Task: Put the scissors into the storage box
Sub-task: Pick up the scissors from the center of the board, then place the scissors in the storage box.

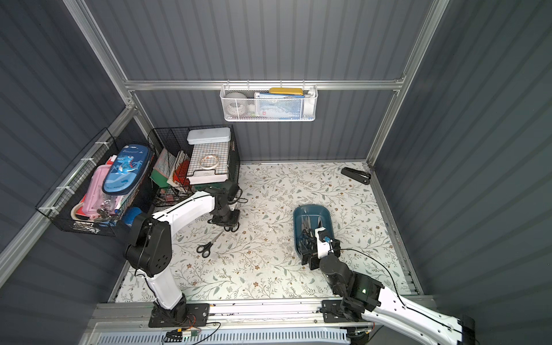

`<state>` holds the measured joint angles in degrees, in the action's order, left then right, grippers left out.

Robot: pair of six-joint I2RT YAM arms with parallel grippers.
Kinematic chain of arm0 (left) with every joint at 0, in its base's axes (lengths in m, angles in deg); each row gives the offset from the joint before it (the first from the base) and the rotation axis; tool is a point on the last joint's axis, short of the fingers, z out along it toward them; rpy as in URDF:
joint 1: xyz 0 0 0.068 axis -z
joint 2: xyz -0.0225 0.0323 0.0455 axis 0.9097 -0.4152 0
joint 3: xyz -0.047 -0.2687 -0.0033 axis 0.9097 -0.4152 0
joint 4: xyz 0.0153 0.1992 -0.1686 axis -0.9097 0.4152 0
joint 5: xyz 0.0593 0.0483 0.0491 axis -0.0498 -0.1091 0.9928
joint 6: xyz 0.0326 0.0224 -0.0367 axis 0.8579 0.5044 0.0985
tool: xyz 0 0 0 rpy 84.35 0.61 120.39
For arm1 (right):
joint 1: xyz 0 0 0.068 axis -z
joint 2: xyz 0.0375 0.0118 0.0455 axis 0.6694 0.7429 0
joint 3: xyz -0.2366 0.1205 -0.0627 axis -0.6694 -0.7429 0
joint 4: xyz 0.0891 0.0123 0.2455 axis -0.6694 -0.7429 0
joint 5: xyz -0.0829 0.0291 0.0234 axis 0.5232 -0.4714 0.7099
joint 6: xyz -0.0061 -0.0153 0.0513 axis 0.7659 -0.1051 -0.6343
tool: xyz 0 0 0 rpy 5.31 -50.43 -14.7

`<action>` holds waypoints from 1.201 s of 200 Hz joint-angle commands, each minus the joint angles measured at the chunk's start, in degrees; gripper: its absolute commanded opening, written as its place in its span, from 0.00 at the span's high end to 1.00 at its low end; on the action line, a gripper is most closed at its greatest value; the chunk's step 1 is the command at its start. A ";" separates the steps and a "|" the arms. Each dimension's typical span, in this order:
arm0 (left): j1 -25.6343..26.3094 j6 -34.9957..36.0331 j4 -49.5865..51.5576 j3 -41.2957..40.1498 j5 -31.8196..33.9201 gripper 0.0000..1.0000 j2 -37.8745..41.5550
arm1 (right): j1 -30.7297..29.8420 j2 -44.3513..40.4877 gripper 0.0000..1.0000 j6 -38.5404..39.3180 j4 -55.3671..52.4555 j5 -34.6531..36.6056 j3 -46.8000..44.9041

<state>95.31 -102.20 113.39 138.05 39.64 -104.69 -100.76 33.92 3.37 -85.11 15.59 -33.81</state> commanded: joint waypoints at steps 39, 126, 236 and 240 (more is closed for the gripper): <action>15.60 -10.69 0.48 17.44 -7.23 0.94 -6.71 | -0.19 -10.69 0.01 -3.40 -5.79 8.18 -0.67; 26.63 -15.87 -1.33 30.86 -22.25 0.92 -19.71 | -0.22 -17.09 0.01 -5.87 -10.06 12.71 -0.92; 27.51 -23.02 -7.65 33.00 -29.73 0.91 -26.68 | -0.19 -16.31 0.01 -5.95 -10.23 12.27 -0.45; 27.58 -23.25 -7.66 32.52 -29.49 0.91 -26.44 | -0.20 -16.75 0.01 -5.83 -10.36 12.35 -0.48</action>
<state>122.53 -123.48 105.11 169.72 11.25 -131.07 -100.76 19.53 -2.05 -94.27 26.93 -34.14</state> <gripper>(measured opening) 0.197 0.990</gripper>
